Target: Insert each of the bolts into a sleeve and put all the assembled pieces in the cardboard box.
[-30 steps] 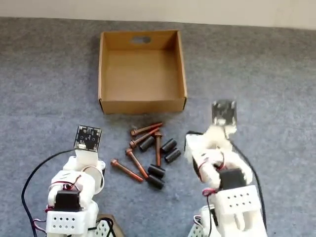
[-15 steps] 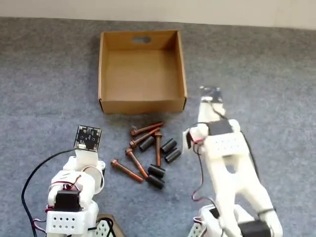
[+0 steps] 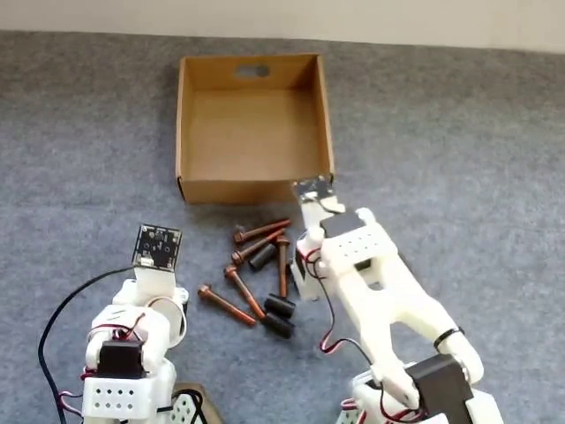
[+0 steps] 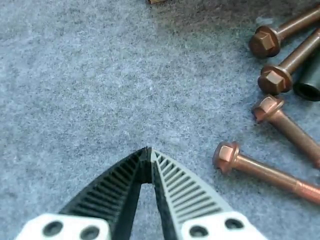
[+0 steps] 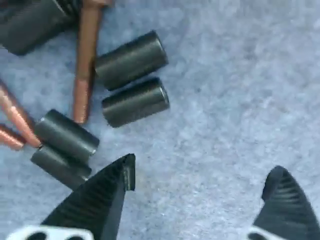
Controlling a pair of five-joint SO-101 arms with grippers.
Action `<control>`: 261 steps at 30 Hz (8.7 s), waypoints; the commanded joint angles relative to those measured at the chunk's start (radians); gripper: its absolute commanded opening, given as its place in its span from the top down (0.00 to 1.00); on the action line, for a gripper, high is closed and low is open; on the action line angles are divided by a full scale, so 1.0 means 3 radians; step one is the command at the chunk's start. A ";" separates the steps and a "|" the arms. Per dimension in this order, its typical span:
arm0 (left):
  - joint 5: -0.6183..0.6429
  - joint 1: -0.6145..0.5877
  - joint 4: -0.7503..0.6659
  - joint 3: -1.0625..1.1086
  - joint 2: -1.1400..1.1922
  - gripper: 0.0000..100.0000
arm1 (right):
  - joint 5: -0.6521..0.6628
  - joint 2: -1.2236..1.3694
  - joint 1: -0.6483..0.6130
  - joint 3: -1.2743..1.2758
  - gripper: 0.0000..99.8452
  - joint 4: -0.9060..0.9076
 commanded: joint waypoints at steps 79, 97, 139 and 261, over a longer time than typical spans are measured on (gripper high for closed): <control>0.0015 0.0059 0.0056 0.0054 -0.0013 0.99 | -0.1396 -0.0504 -0.0171 0.0841 0.81 -0.2115; 0.0015 0.0059 0.0046 0.0054 -0.0013 0.99 | -0.0701 -0.0504 -0.0023 0.1220 0.81 -0.1859; 0.0015 0.0054 0.0056 0.0054 -0.0013 0.99 | 0.1340 -0.1036 0.0611 0.0800 0.82 -0.0857; 0.0015 0.0038 0.0056 0.0054 -0.0013 0.99 | 0.0967 -0.0437 0.0882 0.0995 0.79 -0.1020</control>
